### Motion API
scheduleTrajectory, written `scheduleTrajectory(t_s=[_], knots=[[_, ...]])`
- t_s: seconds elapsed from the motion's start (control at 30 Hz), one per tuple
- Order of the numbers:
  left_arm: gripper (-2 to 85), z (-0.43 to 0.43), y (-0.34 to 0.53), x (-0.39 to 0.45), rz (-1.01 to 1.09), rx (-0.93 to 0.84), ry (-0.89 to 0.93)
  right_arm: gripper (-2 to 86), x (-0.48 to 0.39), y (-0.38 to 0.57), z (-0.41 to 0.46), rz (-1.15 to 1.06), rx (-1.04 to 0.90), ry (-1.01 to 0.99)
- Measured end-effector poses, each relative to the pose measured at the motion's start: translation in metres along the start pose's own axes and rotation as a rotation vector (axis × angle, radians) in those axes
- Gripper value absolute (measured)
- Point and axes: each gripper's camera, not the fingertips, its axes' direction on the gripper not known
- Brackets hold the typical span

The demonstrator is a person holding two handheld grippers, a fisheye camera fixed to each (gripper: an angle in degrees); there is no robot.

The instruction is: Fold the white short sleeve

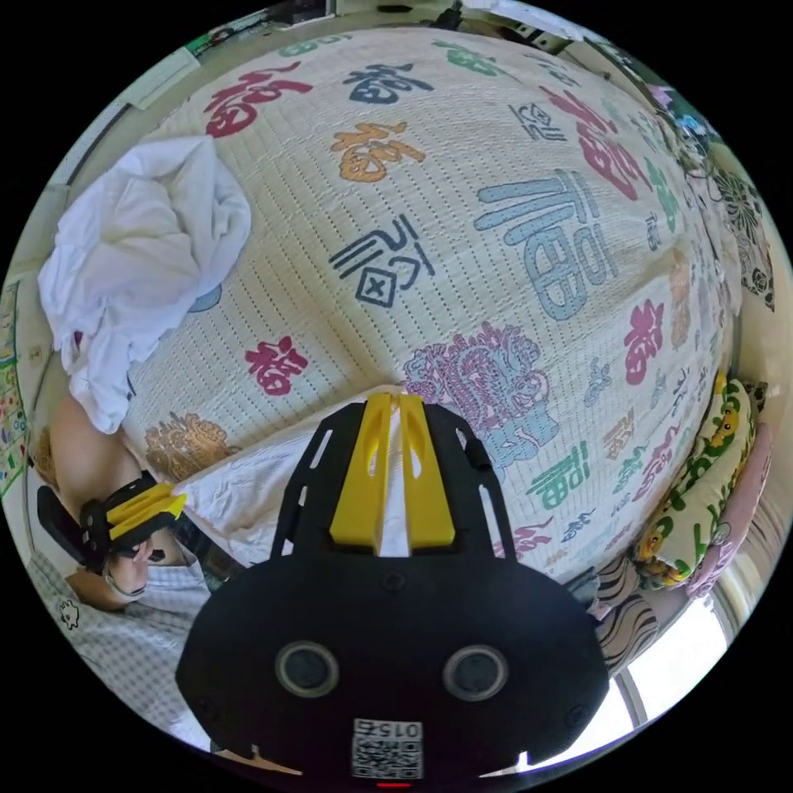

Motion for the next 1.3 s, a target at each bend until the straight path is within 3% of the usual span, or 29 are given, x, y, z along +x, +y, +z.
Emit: scheduleTrajectory(t_s=[0.07, 0.23, 0.37, 0.57, 0.73, 1.1, 1.3], knots=[[-0.2, -0.011, 0.012, 0.010, 0.048, 0.030, 0.051, 0.5, 0.015, 0.019, -0.009, 0.036, 0.053, -0.048], [-0.3, -0.047, 0.063, 0.085, 0.401, 0.102, 0.126, 0.2, 0.077, 0.114, -0.036, 0.141, 0.253, -0.252], [-0.3, -0.031, 0.117, 0.150, 0.597, 0.065, 0.152, 0.1, 0.122, 0.197, -0.038, 0.217, 0.367, -0.350], [-0.2, 0.070, 0.229, 0.261, 0.865, -0.125, 0.226, 0.0, 0.187, 0.333, 0.005, 0.362, 0.410, -0.367], [0.0, 0.202, 0.328, 0.333, 1.076, -0.298, 0.196, 0.2, 0.239, 0.427, 0.077, 0.554, 0.424, -0.448], [2.5, 0.387, 0.442, 0.352, 1.201, -0.476, 0.037, 4.0, 0.281, 0.516, 0.154, 0.639, 0.463, -0.545], [8.4, 0.419, 0.448, 0.325, 1.217, -0.592, 0.069, 5.7, 0.275, 0.572, 0.151, 0.677, 0.449, -0.346]])
